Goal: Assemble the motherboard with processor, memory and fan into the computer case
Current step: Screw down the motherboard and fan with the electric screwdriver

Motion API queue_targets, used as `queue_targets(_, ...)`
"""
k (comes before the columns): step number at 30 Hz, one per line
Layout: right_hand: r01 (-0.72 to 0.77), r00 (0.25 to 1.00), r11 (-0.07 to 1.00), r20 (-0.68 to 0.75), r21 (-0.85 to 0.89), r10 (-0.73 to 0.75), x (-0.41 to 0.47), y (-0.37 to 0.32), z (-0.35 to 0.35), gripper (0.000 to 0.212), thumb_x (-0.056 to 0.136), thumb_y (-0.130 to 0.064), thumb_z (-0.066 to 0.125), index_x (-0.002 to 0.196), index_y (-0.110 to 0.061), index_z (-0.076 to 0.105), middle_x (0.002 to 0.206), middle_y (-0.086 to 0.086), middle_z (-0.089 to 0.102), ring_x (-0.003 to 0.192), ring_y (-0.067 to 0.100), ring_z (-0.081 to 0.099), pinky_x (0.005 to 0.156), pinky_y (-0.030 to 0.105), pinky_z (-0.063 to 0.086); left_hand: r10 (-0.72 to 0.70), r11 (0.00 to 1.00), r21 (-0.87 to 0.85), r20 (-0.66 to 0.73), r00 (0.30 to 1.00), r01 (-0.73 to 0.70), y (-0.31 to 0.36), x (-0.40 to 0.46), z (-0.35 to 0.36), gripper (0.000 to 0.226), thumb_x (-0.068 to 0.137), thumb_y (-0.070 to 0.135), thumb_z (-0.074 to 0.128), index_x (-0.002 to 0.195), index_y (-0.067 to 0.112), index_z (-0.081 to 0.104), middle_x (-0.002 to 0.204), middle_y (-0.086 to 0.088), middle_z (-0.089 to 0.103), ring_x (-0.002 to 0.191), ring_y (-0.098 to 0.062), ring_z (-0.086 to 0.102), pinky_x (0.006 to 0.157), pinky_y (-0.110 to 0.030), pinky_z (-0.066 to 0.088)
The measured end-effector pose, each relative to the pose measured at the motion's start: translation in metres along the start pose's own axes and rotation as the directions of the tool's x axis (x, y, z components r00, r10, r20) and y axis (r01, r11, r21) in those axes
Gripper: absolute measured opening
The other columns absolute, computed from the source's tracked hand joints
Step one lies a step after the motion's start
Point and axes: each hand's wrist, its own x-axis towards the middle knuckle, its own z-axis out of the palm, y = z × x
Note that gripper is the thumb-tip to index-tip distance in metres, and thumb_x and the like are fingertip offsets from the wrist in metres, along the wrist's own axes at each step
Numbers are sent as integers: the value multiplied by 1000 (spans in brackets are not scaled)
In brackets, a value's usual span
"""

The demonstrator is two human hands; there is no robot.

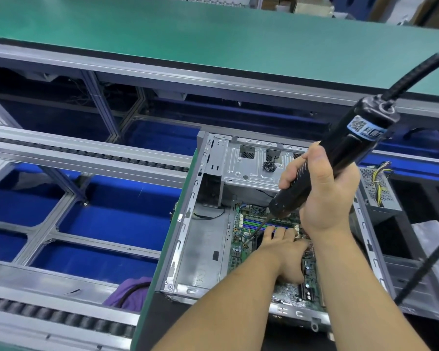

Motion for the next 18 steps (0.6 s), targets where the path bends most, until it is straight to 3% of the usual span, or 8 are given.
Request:
queue_targets(5, 9, 1000, 1000, -7, 19, -9, 1, -1, -2, 22, 86, -43, 65, 68, -30, 66, 54, -1, 59, 47, 27, 52, 56, 34, 46, -3, 1000, 25, -9, 1000, 3, 1, 0, 0, 71, 83, 38, 67, 143, 20, 34, 146, -15, 28, 140, -34, 16, 116, -56, -6)
queue_targets(18, 21, 1000, 1000, 5, 22, -21, 4, -5, -5, 24, 88, -45, 66, 69, -31, 66, 55, -3, 60, 47, 25, 54, 56, 32, 47, 10, 1000, -17, 33, 999, -10, 1, -4, -7, 75, 80, 31, 71, 145, 23, 35, 151, -14, 22, 145, -36, 9, 116, -56, -10)
